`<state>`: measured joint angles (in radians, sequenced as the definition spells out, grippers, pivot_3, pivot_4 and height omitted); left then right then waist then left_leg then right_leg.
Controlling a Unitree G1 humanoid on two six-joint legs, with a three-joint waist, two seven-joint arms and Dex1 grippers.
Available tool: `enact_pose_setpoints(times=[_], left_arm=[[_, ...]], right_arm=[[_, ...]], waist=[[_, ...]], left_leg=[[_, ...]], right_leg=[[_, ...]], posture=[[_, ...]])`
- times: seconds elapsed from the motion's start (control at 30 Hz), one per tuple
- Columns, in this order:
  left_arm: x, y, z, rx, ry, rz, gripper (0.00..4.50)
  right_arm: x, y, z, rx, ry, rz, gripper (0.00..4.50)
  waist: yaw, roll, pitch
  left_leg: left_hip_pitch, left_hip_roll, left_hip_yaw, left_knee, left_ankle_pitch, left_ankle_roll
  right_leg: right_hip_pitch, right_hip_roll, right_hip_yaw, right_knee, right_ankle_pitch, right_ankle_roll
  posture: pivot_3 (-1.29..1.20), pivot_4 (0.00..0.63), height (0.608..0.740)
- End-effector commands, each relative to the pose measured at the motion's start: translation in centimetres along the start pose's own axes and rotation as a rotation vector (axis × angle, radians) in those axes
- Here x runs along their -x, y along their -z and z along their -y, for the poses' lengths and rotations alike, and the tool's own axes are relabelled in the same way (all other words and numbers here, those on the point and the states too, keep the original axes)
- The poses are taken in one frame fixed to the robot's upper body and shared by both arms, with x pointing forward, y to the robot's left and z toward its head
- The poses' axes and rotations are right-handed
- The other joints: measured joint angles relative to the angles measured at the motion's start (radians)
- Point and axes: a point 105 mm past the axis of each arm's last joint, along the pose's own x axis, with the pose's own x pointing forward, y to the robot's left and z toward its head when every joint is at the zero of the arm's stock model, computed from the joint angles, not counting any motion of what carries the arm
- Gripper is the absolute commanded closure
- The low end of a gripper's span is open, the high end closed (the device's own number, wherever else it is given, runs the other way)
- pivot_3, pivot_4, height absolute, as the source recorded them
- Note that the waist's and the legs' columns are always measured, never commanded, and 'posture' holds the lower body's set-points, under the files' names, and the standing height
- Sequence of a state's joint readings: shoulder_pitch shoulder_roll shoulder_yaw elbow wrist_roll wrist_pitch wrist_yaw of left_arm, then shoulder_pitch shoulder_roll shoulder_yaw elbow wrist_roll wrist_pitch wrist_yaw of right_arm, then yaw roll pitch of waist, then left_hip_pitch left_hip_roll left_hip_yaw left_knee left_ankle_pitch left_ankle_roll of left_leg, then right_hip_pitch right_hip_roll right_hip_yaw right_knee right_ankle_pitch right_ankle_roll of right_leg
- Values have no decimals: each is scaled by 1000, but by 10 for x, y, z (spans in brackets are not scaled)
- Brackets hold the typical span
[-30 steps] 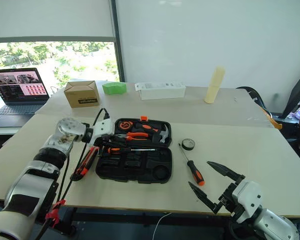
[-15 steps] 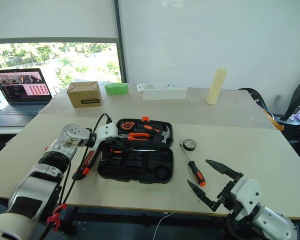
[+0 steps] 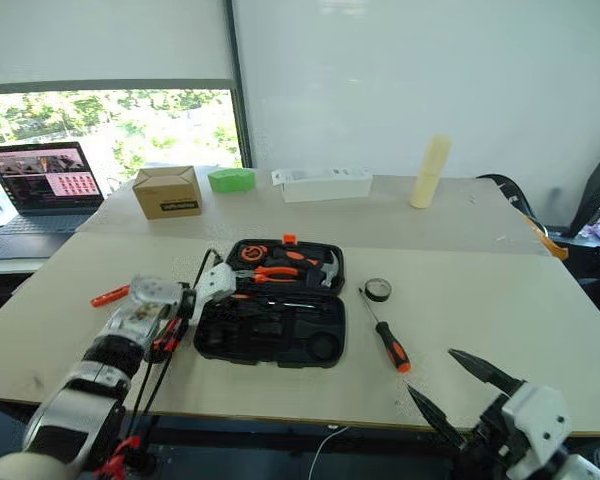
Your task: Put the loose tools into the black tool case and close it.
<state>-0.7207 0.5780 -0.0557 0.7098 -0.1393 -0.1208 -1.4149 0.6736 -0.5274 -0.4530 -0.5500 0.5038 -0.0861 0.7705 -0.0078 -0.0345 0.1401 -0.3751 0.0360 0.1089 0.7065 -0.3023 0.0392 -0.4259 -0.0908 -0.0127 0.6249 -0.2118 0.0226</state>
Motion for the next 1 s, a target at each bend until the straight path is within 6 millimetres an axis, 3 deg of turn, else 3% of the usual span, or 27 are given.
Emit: enact_pose_setpoints(times=[0.03,0.07,0.17,0.23,0.3,0.47,0.53,0.67,0.77,0.87,0.93,1.0], left_arm=[[62,-13,6,-117,-53,63,2647],[76,-6,11,-97,-63,45,2126],[108,12,20,2,-127,-1,1145],[120,20,27,31,-149,-19,463],[124,21,36,61,-152,1,50],[115,21,56,90,-117,57,50],[112,21,60,81,-116,61,50],[106,12,57,54,-156,95,50],[104,8,57,36,-158,101,0],[103,4,58,29,-160,108,0],[102,2,58,23,-160,117,0],[100,-1,59,27,-162,138,0]], right_arm=[[15,6,4,10,42,-44,0],[16,9,4,15,40,-63,0],[10,11,4,-1,37,-79,0],[-5,8,10,-6,41,-98,0],[-30,3,18,-16,33,-132,0],[-91,3,34,-53,-25,-268,0],[-105,5,38,-95,-20,-301,0],[-130,27,40,-101,-75,-467,0],[-137,33,43,-97,-68,-511,627],[-140,32,41,-91,-87,-519,1648],[-140,28,42,-89,-92,-495,2315],[-132,11,49,-74,-95,-388,3104]], waist=[[-9,0,0],[-10,1,0],[-6,3,0],[-1,3,0],[0,2,0],[3,1,1],[10,1,1],[20,1,1],[20,1,1],[17,1,1],[15,1,1],[17,1,1]], left_leg=[[1,1,0,0,0,0],[3,2,0,-1,0,0],[6,2,2,-3,0,0],[6,2,2,-2,0,0],[5,2,2,-1,0,-1],[5,2,3,0,2,-2],[4,2,1,-2,2,-2],[1,0,1,-5,2,-2],[-9,-1,1,-5,2,-2],[-14,-2,1,-1,2,-2],[-14,-2,2,-1,1,-1],[-14,-2,2,-1,1,0]], right_leg=[[0,0,0,1,-1,-1],[1,0,0,1,-1,-1],[3,-3,1,0,-2,-1],[3,-3,1,0,-2,0],[2,-5,1,0,-4,-3],[1,-5,1,1,-3,-9],[1,-3,0,1,-4,-10],[-2,-1,-2,1,-3,-6],[-10,-2,-2,1,-2,-4],[-13,-2,-2,0,0,-1],[-13,-2,-1,-1,1,0],[-13,-3,-1,-2,1,1]], posture=[[0,150,740],[0,150,740],[0,150,740],[0,150,740],[0,150,740],[0,150,740],[0,150,740],[0,150,740],[0,150,740],[0,150,740],[0,150,740],[0,150,740]])
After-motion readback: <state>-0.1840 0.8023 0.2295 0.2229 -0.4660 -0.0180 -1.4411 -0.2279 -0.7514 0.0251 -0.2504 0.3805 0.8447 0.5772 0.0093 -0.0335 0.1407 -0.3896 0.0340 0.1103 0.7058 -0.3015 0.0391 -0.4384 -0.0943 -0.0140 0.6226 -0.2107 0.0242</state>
